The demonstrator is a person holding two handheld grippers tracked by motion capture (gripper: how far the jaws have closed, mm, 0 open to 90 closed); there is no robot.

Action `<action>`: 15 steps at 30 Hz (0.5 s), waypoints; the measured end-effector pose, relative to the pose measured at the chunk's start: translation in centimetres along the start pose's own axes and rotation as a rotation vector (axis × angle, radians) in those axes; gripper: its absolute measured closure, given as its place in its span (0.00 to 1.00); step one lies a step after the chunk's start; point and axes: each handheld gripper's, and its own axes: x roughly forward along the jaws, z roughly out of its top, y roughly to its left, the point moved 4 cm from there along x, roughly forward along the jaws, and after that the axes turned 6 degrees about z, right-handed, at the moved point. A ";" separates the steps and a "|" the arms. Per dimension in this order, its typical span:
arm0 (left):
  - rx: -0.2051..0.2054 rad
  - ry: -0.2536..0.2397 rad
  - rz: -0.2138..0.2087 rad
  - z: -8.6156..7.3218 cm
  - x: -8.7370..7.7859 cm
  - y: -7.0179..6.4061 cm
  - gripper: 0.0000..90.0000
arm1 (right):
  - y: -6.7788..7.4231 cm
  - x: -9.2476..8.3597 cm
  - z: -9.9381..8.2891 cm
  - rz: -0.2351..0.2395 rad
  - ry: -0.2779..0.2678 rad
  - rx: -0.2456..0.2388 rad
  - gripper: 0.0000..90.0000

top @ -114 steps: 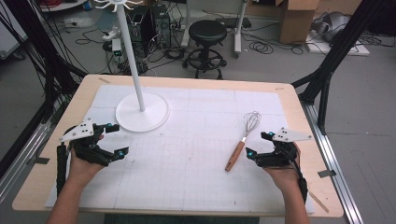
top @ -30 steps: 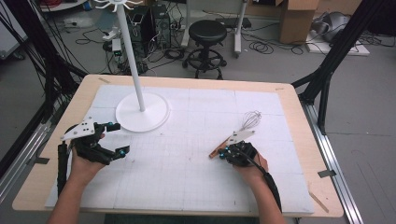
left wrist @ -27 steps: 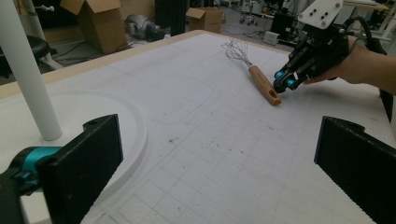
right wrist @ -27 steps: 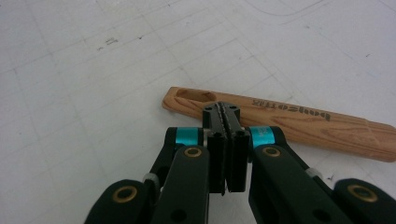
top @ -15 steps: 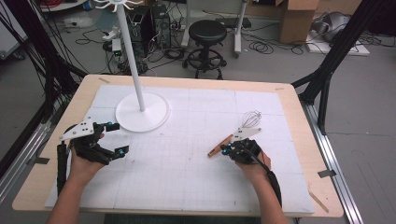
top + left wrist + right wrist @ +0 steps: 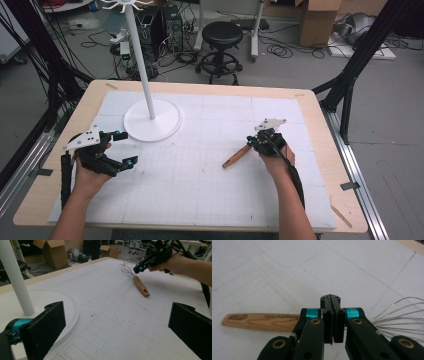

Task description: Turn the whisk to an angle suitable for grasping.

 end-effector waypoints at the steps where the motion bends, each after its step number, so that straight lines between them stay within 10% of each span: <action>1: 0.000 0.000 0.000 0.0 0.0 0.0 0.02 | -0.2 0.2 0.0 -0.002 0.003 0.007 0.99; 15: 0.000 0.003 0.002 -0.1 -0.1 0.0 0.02 | -0.7 1.1 -0.8 0.000 0.049 0.039 0.99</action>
